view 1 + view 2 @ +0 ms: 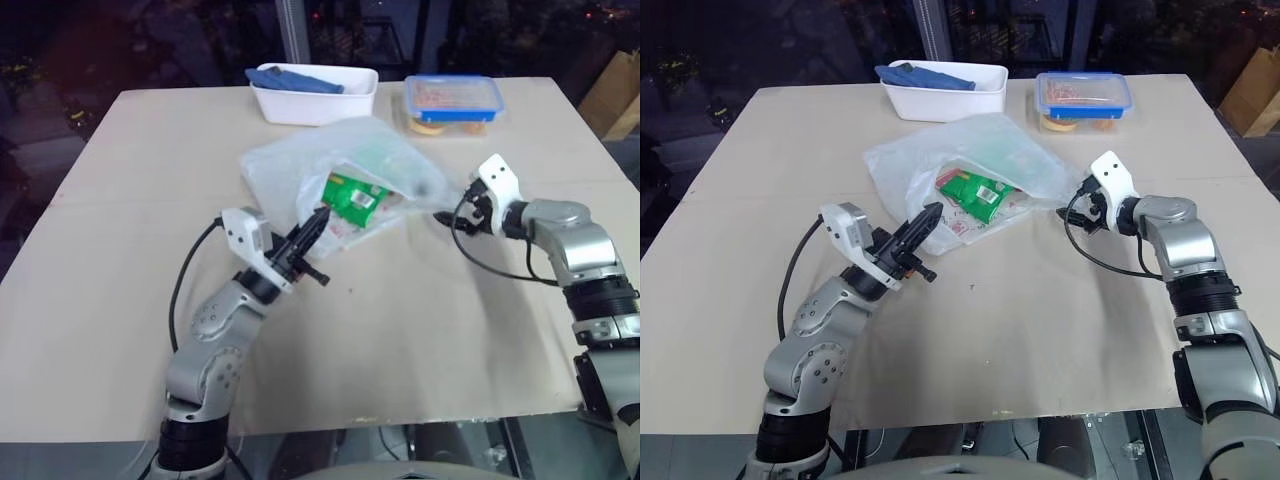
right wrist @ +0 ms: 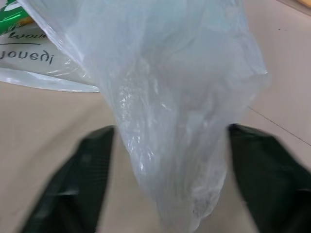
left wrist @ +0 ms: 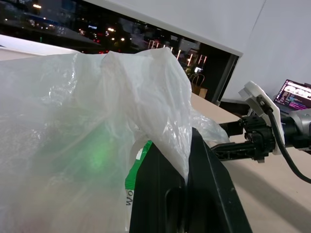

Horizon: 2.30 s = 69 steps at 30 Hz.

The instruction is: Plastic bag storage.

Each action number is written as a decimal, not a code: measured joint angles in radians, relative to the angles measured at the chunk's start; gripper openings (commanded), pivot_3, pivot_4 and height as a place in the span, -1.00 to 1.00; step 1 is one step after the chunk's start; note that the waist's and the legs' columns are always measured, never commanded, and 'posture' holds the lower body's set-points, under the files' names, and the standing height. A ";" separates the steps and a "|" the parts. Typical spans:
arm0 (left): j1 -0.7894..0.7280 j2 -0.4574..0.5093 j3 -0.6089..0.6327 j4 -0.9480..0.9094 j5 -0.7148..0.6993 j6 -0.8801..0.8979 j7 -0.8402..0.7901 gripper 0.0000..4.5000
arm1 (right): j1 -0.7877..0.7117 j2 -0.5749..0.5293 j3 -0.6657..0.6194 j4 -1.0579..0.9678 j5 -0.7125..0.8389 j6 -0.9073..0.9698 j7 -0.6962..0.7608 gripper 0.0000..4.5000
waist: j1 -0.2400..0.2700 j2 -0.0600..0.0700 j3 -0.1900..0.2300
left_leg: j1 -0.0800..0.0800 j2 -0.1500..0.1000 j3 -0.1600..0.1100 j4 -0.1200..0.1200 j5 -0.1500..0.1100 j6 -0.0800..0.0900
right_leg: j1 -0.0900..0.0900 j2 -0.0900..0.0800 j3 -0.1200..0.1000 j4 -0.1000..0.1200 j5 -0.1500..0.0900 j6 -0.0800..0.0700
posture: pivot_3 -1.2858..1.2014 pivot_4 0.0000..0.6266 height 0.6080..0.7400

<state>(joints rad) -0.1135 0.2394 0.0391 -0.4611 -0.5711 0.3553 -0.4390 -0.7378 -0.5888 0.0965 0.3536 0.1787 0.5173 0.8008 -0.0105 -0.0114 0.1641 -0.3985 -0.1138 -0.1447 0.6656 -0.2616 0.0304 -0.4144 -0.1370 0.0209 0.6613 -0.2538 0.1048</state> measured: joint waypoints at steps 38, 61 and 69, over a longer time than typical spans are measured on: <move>-0.379 0.239 0.248 0.386 -0.033 -0.028 -0.123 0.37 | -0.037 -0.243 -0.431 -0.216 0.592 0.518 0.188 0.80 | -0.008 -0.001 0.005 | -0.017 -0.002 -0.002 0.005 -0.001 0.003 | -0.015 -0.003 -0.003 0.001 0.000 0.000 | 0.03 -0.52 1.00; 0.026 0.359 0.419 0.288 -0.251 0.194 -0.187 0.97 | 0.243 -0.244 -0.645 0.017 0.657 0.238 0.027 1.00 | -0.007 -0.001 0.003 | -0.015 -0.001 0.002 0.006 -0.001 0.002 | -0.014 -0.001 0.001 0.002 0.003 0.002 | 0.03 -0.52 1.00; 0.443 0.475 0.494 0.134 -0.295 0.258 -0.422 0.97 | 0.490 -0.225 -0.496 -0.028 0.422 -0.086 0.209 1.00 | -0.019 0.010 0.002 | -0.004 0.001 0.007 0.003 -0.001 0.003 | -0.008 -0.001 0.008 0.002 0.003 0.002 | 0.03 -0.52 1.00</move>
<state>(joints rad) 0.3297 0.7139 0.5328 -0.3274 -0.8666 0.6133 -0.8609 -0.2477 -0.8135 -0.3995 0.3255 0.6006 0.4311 1.0101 -0.0292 -0.0016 0.1663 -0.4030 -0.1131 -0.1373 0.6683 -0.2629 0.0333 -0.4221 -0.1379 0.0284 0.6630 -0.2506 0.1069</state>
